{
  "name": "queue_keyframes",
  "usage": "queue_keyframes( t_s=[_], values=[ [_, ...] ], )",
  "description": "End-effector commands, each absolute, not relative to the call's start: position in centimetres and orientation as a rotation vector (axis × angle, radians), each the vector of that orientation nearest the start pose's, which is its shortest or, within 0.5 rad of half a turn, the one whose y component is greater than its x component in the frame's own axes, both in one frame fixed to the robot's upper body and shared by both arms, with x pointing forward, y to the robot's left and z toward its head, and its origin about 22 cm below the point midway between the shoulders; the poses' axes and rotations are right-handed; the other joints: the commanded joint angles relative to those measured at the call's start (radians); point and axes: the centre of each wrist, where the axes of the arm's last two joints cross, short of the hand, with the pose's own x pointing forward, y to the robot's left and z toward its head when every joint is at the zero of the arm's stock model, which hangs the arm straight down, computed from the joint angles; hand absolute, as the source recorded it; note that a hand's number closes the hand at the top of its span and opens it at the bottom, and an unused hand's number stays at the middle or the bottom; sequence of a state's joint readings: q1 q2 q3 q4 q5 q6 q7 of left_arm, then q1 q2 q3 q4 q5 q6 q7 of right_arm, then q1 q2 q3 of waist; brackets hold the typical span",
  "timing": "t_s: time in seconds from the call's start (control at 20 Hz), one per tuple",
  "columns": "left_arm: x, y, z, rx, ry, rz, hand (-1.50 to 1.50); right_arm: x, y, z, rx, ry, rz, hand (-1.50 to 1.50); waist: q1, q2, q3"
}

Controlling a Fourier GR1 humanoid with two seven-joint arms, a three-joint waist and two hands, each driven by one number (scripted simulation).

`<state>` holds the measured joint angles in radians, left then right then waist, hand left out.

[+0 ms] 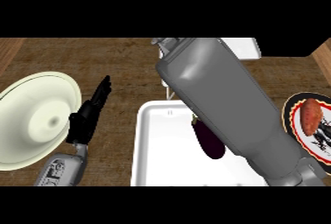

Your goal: Pick the can from the tray and place it in the tiered shelf

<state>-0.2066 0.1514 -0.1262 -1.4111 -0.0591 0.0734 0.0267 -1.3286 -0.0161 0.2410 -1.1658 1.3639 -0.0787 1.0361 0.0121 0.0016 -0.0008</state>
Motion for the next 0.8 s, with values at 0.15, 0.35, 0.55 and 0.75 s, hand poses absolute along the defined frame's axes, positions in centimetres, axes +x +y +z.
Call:
queue_keyframes(
  t_s=[0.15, 0.35, 0.55, 0.75],
  values=[
    [28.1, 22.4, 1.1, 0.098, -1.575, -0.27, 0.0, 38.3, -1.5, 29.0, -1.554, -1.662, 0.232, 1.5, 0.002, 0.001, 0.0],
    [29.0, 21.6, 2.7, 0.108, -1.601, -0.261, 0.0, 37.8, -2.6, 28.3, -1.285, -1.828, -0.01, 1.5, 0.009, 0.007, 0.001],
    [29.5, 21.8, 3.1, 0.088, -1.581, -0.278, 0.0, 40.1, -4.5, 27.1, -1.263, -1.836, -0.014, 1.5, 0.006, 0.005, 0.001],
    [27.3, 22.1, 1.1, 0.083, -1.581, -0.262, 0.0, 41.2, -5.8, 27.6, -1.277, -1.851, -0.015, 1.5, 0.008, 0.003, 0.0]
  ],
)
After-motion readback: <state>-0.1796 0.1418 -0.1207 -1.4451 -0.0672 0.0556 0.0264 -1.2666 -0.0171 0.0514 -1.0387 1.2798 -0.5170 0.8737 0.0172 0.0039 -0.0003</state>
